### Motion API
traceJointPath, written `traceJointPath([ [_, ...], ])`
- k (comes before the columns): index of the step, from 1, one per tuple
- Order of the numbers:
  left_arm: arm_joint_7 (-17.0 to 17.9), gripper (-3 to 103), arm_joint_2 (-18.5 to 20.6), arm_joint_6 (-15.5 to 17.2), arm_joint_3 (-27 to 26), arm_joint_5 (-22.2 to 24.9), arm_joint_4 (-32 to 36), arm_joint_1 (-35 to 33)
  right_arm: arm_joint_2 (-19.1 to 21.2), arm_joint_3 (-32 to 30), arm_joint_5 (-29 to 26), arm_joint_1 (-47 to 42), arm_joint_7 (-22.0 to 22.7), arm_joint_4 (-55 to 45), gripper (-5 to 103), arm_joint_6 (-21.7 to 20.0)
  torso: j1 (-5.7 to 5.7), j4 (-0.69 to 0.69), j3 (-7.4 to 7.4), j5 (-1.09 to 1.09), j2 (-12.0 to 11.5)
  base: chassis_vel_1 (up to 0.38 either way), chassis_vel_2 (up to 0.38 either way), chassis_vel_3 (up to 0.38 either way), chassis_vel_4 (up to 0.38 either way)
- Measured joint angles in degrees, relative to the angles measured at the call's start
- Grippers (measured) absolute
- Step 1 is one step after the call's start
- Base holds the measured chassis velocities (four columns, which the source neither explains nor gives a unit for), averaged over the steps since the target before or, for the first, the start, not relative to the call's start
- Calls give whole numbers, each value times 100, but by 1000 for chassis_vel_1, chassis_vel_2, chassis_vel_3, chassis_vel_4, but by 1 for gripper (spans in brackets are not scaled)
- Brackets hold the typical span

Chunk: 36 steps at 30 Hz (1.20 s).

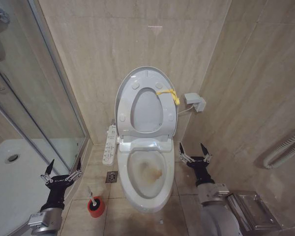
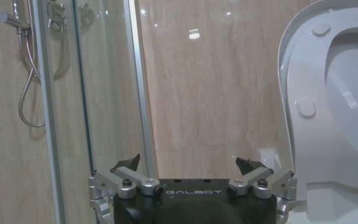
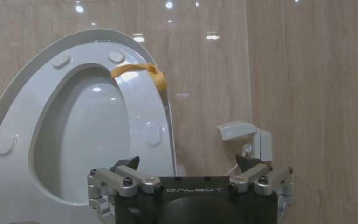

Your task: Open the toilet lid, clean the toilet bowl with a toilet brush, close the toilet lid, and flush.

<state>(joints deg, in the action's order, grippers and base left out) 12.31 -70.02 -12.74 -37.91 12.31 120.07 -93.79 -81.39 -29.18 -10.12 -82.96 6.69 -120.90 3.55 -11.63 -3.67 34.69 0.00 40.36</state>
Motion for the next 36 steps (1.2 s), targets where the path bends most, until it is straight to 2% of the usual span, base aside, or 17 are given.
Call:
traceJointPath([
  [36, 0, 100, 0, 0, 0, 0, 0, 0, 0, 0, 0, 0, 1, 0, 100, 0, 0, 0, 0, 0, 0, 0, 0, 0, 0],
])
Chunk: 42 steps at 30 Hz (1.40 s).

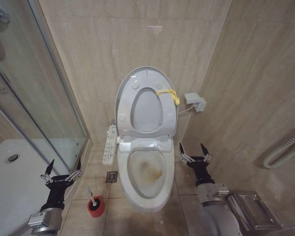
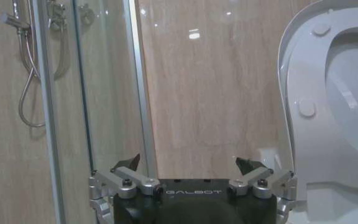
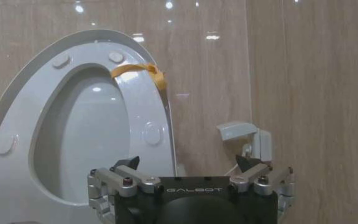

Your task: Open the toilet lid, clean the toilet bowl with a toilet brush, close the toilet lid, and flush.

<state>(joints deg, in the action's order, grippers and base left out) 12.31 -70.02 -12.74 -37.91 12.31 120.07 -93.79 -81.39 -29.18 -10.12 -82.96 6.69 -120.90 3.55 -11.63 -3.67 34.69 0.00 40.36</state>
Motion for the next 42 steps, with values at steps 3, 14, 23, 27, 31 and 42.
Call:
traceJointPath([
  [3, 0, 100, 0, 0, 0, 0, 0, 0, 0, 0, 0, 0, 0, 0, 100, 0, 0, 0, 0, 0, 0, 0, 0, 0, 0],
  [14, 0, 100, 0, 0, 0, 0, 0, 0, 0, 0, 0, 0, 0, 0, 100, 0, 0, 0, 0, 0, 0, 0, 0, 0, 0],
  [23, 0, 100, 0, 0, 0, 0, 0, 0, 0, 0, 0, 0, 0, 0, 100, 0, 0, 0, 0, 0, 0, 0, 0, 0, 0],
  [27, 0, 100, -3, 13, 3, 0, 2, 2, 0, 0, 0, 0, 0, 0, 100, 0, 0, 0, 0, 0, 0, 0, 0, 0, 0],
  [31, -39, 100, -110, 393, 116, 15, 145, 50, 0, 0, 0, 0, 0, 0, 100, 0, 0, 0, 0, 0, 0, 0, 0, 0, 0],
  [42, 25, 100, -598, 1744, 673, -162, 816, 241, 0, 0, 0, 0, 1, 0, 100, 0, 0, 0, 0, -3, 0, 0, 0, 0, 0],
])
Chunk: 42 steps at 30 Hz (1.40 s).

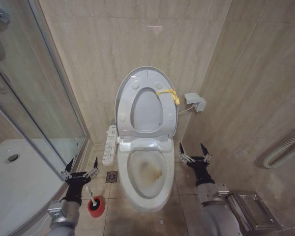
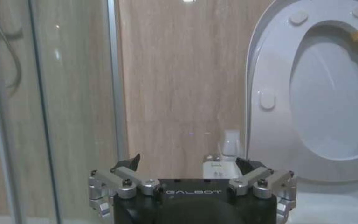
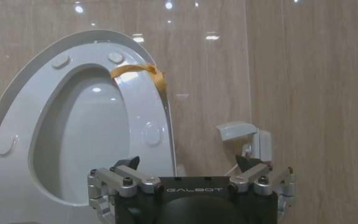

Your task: Open the toilet lid, clean the toilet bowl with a toilet brush, close the toilet lid, and flush.

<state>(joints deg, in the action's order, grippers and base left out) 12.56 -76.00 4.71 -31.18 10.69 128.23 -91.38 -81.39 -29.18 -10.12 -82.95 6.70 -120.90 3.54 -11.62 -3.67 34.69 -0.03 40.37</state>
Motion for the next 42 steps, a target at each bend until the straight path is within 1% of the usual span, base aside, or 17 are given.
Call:
traceJointPath([
  [6, 106, 100, -7, -105, 11, -103, -4, 1, 0, -1, 0, 0, 0, 0, 100, 0, 0, 0, 0, 2, 0, 0, 0, 0, 0],
  [10, 313, 100, 41, -463, 16, -326, -18, -34, 0, -1, 0, 1, -1, 0, 100, 0, 0, 0, 0, 3, 0, 0, 0, 0, 0],
  [11, 313, 100, 41, -463, 16, -326, -18, -34, 0, -1, 0, 1, -1, 0, 100, 0, 0, 0, 0, 3, 0, 0, 0, 0, 0],
  [12, 368, 100, 88, -600, 9, -378, 111, -95, 0, -1, 0, 0, 0, 0, 100, 0, 0, 0, 0, 4, 0, 0, 0, 0, 0],
  [14, 481, 100, 308, -909, -136, -388, 750, -257, 0, -1, 0, 0, 0, 0, 100, 0, 0, 0, 0, 2, 0, 0, 0, 0, 0],
  [18, 600, 100, 401, -983, -163, -370, 903, -383, 0, -1, 0, 0, 0, 0, 100, 0, 0, 0, 0, 2, 0, 0, 0, 0, 0],
  [19, 693, 100, 411, -1024, -132, -392, 868, -409, 0, -1, 0, 0, 0, 0, 100, 0, 0, 1, 0, 2, 0, 0, 0, 0, 0],
  [20, 961, 100, 440, -1138, -12, -491, 676, -452, 0, -1, 0, 0, 0, 0, 100, 0, 0, 0, 0, 2, 0, 0, 0, 0, 0],
  [21, 961, 100, 440, -1138, -12, -491, 676, -452, 0, -1, 0, 0, 0, 0, 100, 0, 0, 0, 0, 2, 0, 0, 0, 0, 0],
  [23, 1220, 100, 475, -1302, 64, -555, 394, -482, 0, -1, 0, 0, 0, 0, 100, 0, 0, 0, 0, 3, 0, 0, 0, 0, 0],
  [25, 1417, 100, 546, -1649, 77, -570, -66, -522, 0, 0, 0, 0, 0, 0, 100, 0, 0, 0, 0, 3, 0, 0, 0, 0, 0],
  [26, 1437, 100, 564, -1822, 52, -587, -281, -531, 0, 0, 0, 0, 1, 0, 100, 0, 0, 1, 0, 4, 0, 0, 0, 0, 0],
  [27, 1437, 100, 564, -1822, 52, -587, -281, -531, 0, 0, 0, 0, 1, 0, 100, 0, 0, 1, 0, 4, 0, 0, 0, 0, 0],
  [30, 1438, 100, 509, -2079, 39, -647, -620, -526, 1, 0, 0, 1, 0, 0, 100, 0, 0, 1, 0, 4, 0, 0, 0, 0, 0],
  [33, 1372, 100, 438, -2152, 57, -675, -666, -544, 1, 0, 0, 1, 0, 0, 100, 0, 0, 1, 0, 4, 0, 0, 0, 0, 0],
  [37, 1174, 100, 308, -2223, 63, -724, -545, -594, 0, 0, 0, 1, 0, 0, 100, 0, 0, 0, 0, 2, 0, 0, 0, 0, 0],
  [42, 1191, 100, 347, -2302, 55, -763, -509, -692, 0, 0, 0, 1, 0, 0, 100, 0, 0, 1, 0, 2, 0, 0, 0, 0, 0],
])
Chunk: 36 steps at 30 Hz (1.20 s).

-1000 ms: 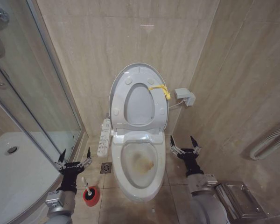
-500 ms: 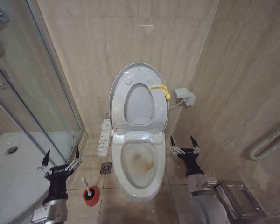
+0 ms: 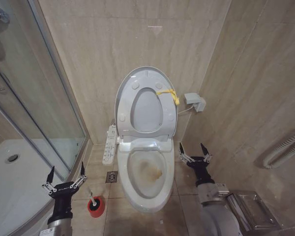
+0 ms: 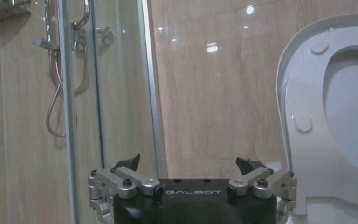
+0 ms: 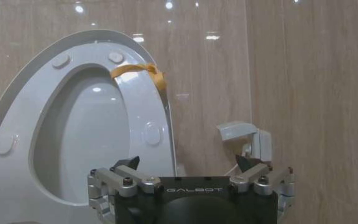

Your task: Open the toilet lid, clean the toilet bowl with a toilet brush, close the toilet lid, and flush.

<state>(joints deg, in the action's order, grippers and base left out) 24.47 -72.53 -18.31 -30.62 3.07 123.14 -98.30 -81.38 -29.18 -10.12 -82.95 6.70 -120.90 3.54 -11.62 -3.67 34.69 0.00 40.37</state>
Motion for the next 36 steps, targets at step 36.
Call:
traceJointPath([
  [36, -290, 99, -105, -1115, 453, -166, -3315, 1125, 0, 0, 0, 0, 0, 0, 100, 0, 0, 0, 0, 0, 0, 0, 0, 0, 0],
])
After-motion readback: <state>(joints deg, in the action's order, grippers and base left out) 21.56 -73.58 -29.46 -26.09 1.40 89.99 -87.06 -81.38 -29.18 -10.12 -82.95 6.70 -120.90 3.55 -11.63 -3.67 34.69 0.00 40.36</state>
